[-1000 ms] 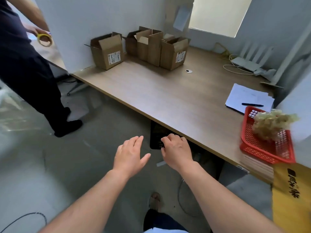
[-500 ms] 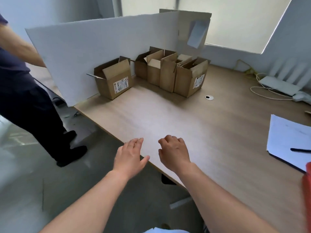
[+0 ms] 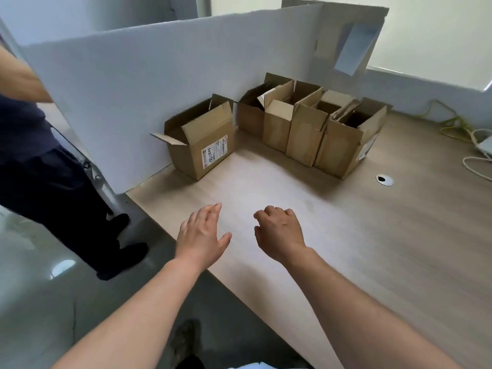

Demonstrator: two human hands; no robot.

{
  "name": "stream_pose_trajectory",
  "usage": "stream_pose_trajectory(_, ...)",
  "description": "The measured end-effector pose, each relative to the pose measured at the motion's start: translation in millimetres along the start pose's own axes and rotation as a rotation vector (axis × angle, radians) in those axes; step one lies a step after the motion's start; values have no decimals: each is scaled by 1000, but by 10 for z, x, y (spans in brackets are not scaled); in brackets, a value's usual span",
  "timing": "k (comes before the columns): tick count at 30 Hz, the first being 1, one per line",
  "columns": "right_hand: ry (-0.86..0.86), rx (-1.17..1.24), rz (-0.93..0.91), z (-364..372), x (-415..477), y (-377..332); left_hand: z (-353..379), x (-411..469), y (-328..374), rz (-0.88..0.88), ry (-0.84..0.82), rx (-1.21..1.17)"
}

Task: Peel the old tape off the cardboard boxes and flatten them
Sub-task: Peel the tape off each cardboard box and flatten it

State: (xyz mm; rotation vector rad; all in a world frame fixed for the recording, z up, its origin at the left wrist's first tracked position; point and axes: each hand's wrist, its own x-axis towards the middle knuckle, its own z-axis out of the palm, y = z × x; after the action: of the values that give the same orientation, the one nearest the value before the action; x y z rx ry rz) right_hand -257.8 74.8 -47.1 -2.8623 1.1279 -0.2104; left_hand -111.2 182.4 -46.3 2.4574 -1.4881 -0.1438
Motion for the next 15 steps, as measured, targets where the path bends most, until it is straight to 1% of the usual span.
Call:
stream_pose_trajectory(4,12,-11,41,37,511,-218,-166,505,-411,29,-3,13)
stream_pose_trajectory(10,35,-9,124,19,1339,-727,-578,1396,-1182,137,22,12)
stream_pose_trajectory(15,26,-21,199,40,1800,-982,-731,2031,-1658,202,23,57)
